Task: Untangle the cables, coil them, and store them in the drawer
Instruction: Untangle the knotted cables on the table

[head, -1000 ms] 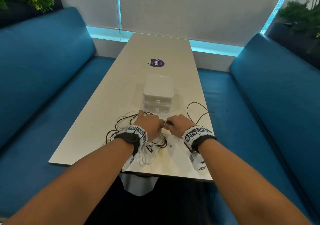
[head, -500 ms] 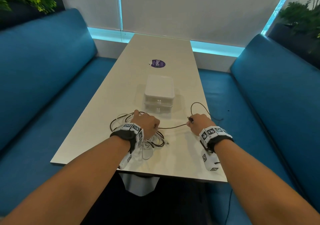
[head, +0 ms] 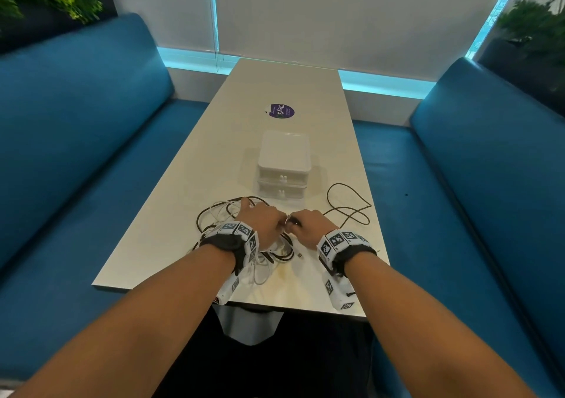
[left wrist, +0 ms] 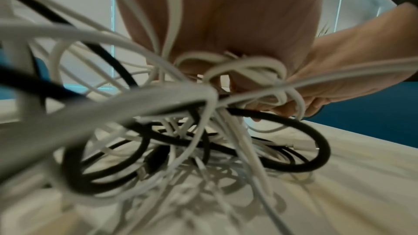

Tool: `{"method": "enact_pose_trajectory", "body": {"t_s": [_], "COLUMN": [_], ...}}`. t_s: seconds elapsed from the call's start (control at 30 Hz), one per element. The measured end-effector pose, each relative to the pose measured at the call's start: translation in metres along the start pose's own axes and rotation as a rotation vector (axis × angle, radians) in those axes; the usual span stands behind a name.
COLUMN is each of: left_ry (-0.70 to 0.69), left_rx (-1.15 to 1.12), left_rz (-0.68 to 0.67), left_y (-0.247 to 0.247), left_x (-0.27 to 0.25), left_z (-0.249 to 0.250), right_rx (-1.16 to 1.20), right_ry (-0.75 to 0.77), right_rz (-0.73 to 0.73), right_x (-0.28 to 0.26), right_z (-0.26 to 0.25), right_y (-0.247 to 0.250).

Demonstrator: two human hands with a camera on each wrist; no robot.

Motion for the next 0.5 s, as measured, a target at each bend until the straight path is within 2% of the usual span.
{"method": "enact_pose_trajectory", "body": {"t_s": [0.13,0.33,0.5], "left_ry": [-0.010,0.029,0.034], "left_rx": [-0.017,-0.075,-0.015], "left_rz": [0.003,-0.010,-0.009], "left_y": [0.001,0.005,0.008], "left_x": [-0.002,-0.002,0.002], "left_z": [0.001,-0.005,0.001], "right_rx": [0.026,-0.044,-0.199], "right_ry": [-0.038,-0.224,-0.240], "right_rz": [0.009,0.116,0.115], "right_x": [-0.001,-0.009,-0.009], "right_z": [0.015,0.054,0.039], "right_y": [0.007,0.033,0.023]}}
Point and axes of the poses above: each hand's wrist, its own x-axis towards the middle knuckle, its own y-axis out of the back of the hand, z = x × y, the point moved 5 cm from there along x, towards the middle knuckle, and after that the axes turned 2 degrees about x, right-handed, at the moved point
